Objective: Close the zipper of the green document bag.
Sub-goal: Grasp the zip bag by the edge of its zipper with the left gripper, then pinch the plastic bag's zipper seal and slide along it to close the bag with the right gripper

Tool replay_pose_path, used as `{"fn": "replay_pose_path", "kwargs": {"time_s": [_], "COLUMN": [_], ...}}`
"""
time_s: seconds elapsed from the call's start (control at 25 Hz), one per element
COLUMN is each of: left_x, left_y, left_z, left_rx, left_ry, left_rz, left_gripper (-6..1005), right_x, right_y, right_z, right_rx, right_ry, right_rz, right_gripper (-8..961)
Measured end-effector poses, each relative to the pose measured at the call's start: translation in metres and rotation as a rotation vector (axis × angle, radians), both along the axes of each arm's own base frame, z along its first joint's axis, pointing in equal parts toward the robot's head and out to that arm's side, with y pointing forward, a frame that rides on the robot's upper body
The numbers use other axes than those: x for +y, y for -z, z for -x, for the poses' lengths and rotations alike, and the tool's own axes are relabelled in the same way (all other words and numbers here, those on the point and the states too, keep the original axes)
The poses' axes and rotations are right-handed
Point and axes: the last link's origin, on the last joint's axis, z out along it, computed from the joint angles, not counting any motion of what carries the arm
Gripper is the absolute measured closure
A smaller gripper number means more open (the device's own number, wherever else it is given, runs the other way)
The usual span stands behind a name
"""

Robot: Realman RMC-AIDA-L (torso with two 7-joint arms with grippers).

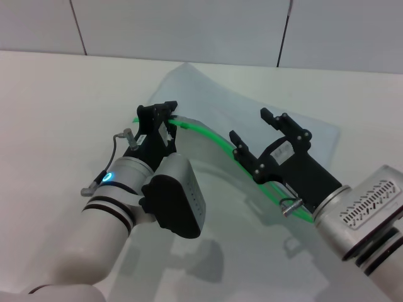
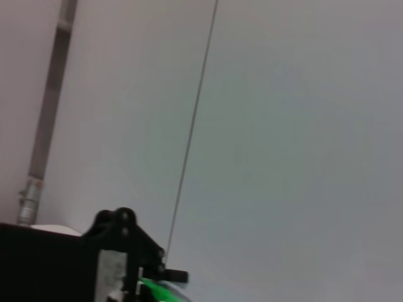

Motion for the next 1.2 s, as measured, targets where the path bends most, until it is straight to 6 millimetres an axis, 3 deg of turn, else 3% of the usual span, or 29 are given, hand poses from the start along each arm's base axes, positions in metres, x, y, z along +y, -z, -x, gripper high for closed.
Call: {"fn": "replay_pose_path", "kwargs": {"time_s": [1.2], "left_x": [-0.001], "left_y": [0.004], "left_z": [-0.016], "left_rx": [0.031], "left_ry": [0.106], "left_rz": [0.024], "left_gripper": [926], "right_x": [-0.003], "right_y": [0.012], "right_z": [0.019], "right_rx": [-0.046], "right_ry": [-0.104], "right_rz": [0.067], "right_gripper": [285]}}
